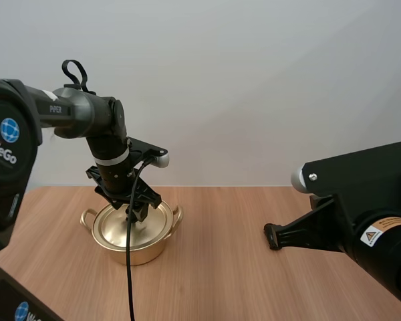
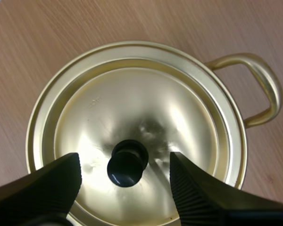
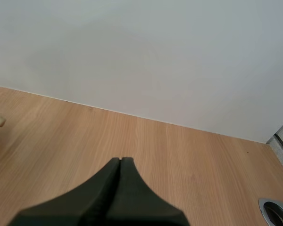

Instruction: Open the pot, put the car inside, and close it

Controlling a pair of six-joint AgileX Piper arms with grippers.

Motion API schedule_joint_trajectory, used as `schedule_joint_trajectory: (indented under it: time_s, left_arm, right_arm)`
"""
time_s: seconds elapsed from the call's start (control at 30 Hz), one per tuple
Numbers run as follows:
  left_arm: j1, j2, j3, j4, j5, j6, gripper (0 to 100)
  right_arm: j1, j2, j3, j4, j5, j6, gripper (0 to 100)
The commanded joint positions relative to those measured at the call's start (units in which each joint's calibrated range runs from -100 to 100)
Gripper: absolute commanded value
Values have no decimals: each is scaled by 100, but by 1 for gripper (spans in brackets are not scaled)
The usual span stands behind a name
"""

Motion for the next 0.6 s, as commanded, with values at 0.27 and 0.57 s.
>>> schedule_joint_trajectory:
  time_s: [0.27, 0.57]
  left_arm:
    - [-2, 0, -5, -143, 11, 18, 88]
    - [-2, 0, -5, -143, 11, 18, 88]
  right_arm:
    - [-6, 4, 3, -7, 2, 2, 0]
    - [-6, 4, 3, -7, 2, 2, 0]
